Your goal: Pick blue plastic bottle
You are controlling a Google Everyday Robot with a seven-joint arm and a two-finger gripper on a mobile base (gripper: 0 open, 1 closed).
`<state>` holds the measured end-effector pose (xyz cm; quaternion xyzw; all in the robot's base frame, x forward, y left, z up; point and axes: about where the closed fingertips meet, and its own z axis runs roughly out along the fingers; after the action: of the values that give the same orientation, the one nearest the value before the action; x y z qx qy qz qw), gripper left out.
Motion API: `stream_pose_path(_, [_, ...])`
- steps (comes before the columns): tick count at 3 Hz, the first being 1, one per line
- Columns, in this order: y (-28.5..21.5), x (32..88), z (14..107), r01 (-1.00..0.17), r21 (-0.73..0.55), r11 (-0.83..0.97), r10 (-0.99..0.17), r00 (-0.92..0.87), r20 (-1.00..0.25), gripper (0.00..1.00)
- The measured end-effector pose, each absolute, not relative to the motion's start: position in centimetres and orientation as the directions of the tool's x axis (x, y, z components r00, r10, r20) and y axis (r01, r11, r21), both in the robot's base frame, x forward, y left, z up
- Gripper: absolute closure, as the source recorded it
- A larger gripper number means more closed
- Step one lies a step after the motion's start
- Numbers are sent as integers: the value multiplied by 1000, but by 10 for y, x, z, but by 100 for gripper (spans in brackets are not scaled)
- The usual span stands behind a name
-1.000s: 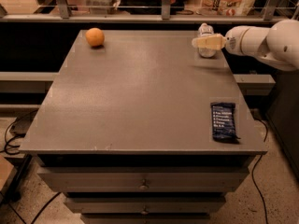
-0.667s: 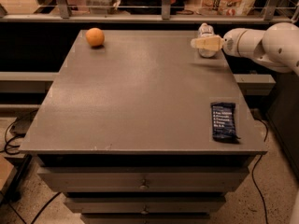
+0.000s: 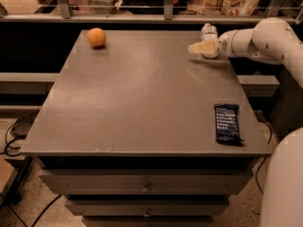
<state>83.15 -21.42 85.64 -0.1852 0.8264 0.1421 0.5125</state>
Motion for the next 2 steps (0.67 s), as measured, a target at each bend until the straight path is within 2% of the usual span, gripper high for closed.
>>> stream_pose_path(2, [-220, 830, 848, -425, 51, 904, -159, -444, -882, 69])
